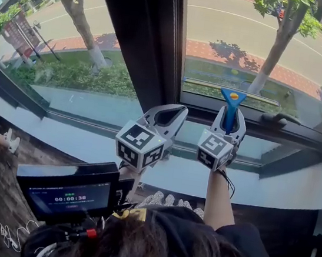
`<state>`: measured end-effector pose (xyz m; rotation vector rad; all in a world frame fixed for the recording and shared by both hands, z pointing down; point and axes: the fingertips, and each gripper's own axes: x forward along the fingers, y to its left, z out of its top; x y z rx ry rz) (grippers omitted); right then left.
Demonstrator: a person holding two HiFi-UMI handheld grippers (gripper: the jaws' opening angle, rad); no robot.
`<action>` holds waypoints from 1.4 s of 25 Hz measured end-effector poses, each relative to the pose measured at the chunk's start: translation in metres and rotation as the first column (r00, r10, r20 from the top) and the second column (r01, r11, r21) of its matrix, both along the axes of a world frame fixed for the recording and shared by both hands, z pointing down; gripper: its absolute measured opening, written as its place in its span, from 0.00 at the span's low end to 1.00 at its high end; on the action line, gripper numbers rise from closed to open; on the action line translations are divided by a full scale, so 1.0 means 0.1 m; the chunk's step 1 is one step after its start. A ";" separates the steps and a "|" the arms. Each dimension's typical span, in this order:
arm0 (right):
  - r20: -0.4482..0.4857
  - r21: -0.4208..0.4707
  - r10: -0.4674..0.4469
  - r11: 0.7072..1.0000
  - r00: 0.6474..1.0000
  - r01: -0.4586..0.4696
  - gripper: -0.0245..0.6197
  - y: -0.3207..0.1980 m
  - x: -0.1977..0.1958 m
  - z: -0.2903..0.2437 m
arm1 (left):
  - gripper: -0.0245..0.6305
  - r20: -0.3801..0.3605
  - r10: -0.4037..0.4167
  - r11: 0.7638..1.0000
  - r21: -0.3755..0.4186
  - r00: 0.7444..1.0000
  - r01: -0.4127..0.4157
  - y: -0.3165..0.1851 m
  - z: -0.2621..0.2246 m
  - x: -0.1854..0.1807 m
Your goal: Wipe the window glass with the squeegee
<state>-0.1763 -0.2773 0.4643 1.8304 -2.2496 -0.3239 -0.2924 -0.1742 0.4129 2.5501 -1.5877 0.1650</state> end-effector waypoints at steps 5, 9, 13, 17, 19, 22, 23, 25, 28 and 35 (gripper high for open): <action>0.022 -0.012 0.001 1.000 1.000 0.000 0.26 0.01 -0.01 0.05 | 0.04 0.008 0.004 1.000 -0.001 1.000 -0.004 0.01 0.01 -0.01; 0.008 -0.008 -0.005 1.000 1.000 0.005 0.26 0.01 0.00 0.09 | 0.04 0.007 0.002 1.000 -0.005 1.000 -0.002 0.02 0.02 -0.02; 0.009 -0.030 -0.004 1.000 1.000 0.004 0.26 0.01 0.01 0.18 | 0.04 0.006 0.002 1.000 -0.006 1.000 -0.002 0.02 0.03 -0.03; -0.016 -0.045 -0.005 0.999 1.000 0.004 0.26 0.02 0.02 0.26 | 0.04 0.003 0.002 1.000 -0.007 1.000 -0.002 0.03 0.04 -0.03; -0.029 -0.065 -0.006 0.998 1.000 0.004 0.26 0.02 0.03 0.34 | 0.04 0.002 0.001 1.000 -0.008 1.000 -0.001 0.03 0.04 -0.03; -0.040 -0.086 -0.006 0.996 0.999 0.002 0.26 0.02 0.03 0.42 | 0.04 0.001 -0.001 1.000 -0.009 1.000 0.001 0.03 0.05 -0.03; -0.045 -0.086 -0.005 0.996 0.999 0.002 0.26 0.03 0.03 0.42 | 0.04 0.001 -0.002 1.000 -0.010 1.000 0.002 0.04 0.05 -0.03; -0.053 -0.083 -0.005 0.997 0.999 0.001 0.26 0.03 0.02 0.42 | 0.04 0.000 -0.004 1.000 -0.012 1.000 0.004 0.04 0.05 -0.04; -0.057 -0.083 -0.004 0.997 0.998 -0.001 0.26 0.03 0.02 0.44 | 0.04 -0.001 -0.005 1.000 -0.013 1.000 0.005 0.04 0.05 -0.04; -0.042 -0.095 -0.006 0.995 0.999 0.002 0.26 0.03 0.01 0.46 | 0.04 0.002 -0.006 1.000 -0.012 1.000 0.006 0.02 0.03 -0.04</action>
